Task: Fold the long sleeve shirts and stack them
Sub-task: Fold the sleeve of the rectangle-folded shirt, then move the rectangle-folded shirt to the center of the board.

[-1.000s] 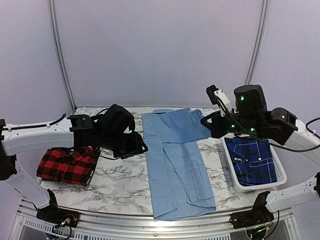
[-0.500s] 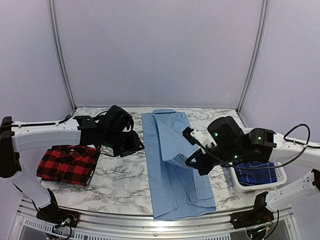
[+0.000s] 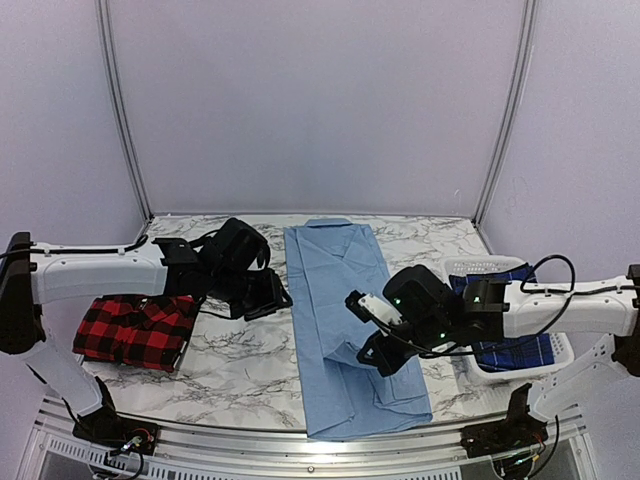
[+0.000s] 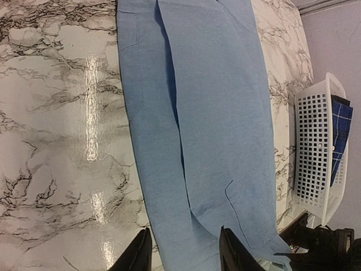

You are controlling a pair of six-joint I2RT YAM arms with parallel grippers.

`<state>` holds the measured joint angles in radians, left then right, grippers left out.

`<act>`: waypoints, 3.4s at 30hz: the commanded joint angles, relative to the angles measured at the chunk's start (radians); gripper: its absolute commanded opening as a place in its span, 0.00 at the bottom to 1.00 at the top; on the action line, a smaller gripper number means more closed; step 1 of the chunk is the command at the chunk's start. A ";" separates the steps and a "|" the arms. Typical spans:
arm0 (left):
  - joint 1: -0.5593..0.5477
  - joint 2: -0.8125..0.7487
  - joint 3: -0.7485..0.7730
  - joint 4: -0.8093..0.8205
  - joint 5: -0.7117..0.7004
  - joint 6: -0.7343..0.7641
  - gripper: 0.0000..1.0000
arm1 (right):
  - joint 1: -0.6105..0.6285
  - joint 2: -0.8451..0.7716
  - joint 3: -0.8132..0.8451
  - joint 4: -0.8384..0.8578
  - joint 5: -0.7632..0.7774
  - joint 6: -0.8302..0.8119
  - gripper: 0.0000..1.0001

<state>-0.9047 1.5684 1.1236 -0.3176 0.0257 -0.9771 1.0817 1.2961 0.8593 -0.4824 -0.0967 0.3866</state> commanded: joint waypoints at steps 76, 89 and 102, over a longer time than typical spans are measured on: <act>0.158 0.456 0.174 0.103 0.129 0.258 0.26 | -0.362 0.164 0.014 0.246 0.212 -0.004 0.58; 0.158 0.494 0.177 0.125 0.159 0.230 0.07 | -0.361 0.224 0.060 0.279 0.271 0.022 0.56; 0.283 0.453 0.110 0.141 0.127 0.224 0.00 | -0.363 0.292 0.121 0.260 0.301 -0.014 0.56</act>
<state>-0.7059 2.0377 1.2793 -0.1528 0.1822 -0.7666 0.7288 1.5627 0.9237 -0.2325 0.1875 0.3878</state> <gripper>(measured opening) 0.006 0.560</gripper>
